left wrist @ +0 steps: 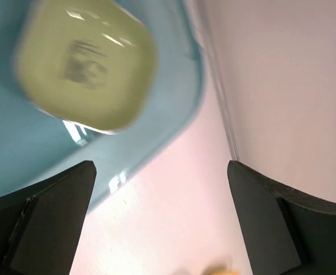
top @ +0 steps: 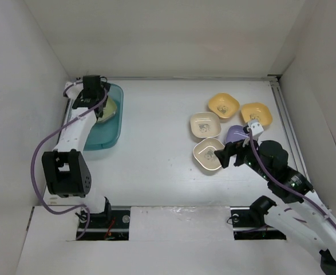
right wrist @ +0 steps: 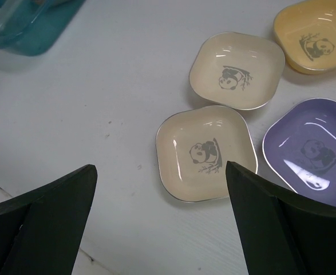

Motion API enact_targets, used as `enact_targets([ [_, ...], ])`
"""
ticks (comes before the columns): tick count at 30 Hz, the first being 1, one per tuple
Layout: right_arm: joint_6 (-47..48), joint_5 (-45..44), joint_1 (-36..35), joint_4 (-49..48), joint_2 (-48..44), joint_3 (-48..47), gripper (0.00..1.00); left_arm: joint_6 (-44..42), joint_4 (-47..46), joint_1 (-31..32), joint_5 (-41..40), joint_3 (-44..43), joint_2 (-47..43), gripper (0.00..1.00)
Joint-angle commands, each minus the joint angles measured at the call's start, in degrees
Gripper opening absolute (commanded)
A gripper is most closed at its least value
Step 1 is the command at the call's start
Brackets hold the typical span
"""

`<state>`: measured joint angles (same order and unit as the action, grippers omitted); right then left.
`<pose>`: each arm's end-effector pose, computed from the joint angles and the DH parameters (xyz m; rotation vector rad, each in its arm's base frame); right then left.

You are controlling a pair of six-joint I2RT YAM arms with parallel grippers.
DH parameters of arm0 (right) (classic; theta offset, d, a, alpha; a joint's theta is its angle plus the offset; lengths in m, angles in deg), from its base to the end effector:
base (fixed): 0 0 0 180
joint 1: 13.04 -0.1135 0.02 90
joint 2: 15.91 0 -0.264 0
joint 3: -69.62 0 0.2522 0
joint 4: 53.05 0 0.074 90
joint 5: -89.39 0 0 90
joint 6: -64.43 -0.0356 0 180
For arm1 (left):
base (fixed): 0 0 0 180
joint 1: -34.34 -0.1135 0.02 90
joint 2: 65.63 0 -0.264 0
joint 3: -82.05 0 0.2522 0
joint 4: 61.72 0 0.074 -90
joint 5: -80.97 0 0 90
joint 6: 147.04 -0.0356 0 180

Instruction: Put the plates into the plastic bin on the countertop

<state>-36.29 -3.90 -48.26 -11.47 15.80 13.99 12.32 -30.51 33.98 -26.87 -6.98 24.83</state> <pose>0.1076 0.0735 0.3213 -0.3657 1.8733 0.4940 0.3650 0.0132 0.3130 -1.3649 1.6402 -0.3837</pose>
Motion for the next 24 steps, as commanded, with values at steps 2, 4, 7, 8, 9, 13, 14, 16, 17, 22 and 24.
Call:
enact_targets([
  [2,-0.9,-7.0,0.4,-0.5,2.3,-1.5,1.0,-17.1,-2.4,12.8,5.2,-7.6,2.9,1.0],
  [4,-1.7,-10.6,0.4,1.7,4.4,-3.9,1.0,-22.0,-2.3,18.7,6.1,-8.2,5.3,1.0],
  [7,-4.6,-17.0,0.4,6.4,5.6,-7.6,1.0,-24.1,-5.7,29.0,7.2,-7.6,8.9,1.0],
  [8,-5.1,-18.1,0.9,7.6,5.6,-8.2,1.0,-24.6,-6.5,31.1,8.2,-7.6,10.0,1.0],
  [9,-5.1,-19.8,0.9,7.6,5.0,-8.8,1.0,-25.3,-7.6,34.7,9.7,-8.8,12.5,1.0],
  [13,-5.1,-20.4,2.0,8.8,3.8,-10.1,1.0,-26.4,-5.9,41.4,8.1,-16.2,20.7,1.0],
  [14,-5.1,-19.3,2.0,8.8,3.8,-10.1,1.0,-27.3,-5.9,42.1,8.1,-17.4,22.2,1.0],
  [16,-4.6,-17.1,2.0,8.3,2.4,-9.6,1.0,-27.4,-5.2,43.2,6.6,-20.4,26.3,0.97],
  [17,-4.6,-16.6,2.0,8.3,2.4,-8.8,1.0,-27.4,-4.5,43.8,6.1,-21.5,27.7,0.96],
  [22,-4.6,-15.4,2.0,8.3,-1.3,-7.4,1.0,-25.9,-0.3,43.8,3.3,-24.7,33.5,0.79],
  [24,-4.6,-15.4,2.0,8.8,-1.8,-7.4,1.0,-24.2,1.9,43.8,0.3,-25.5,34.9,0.69],
])
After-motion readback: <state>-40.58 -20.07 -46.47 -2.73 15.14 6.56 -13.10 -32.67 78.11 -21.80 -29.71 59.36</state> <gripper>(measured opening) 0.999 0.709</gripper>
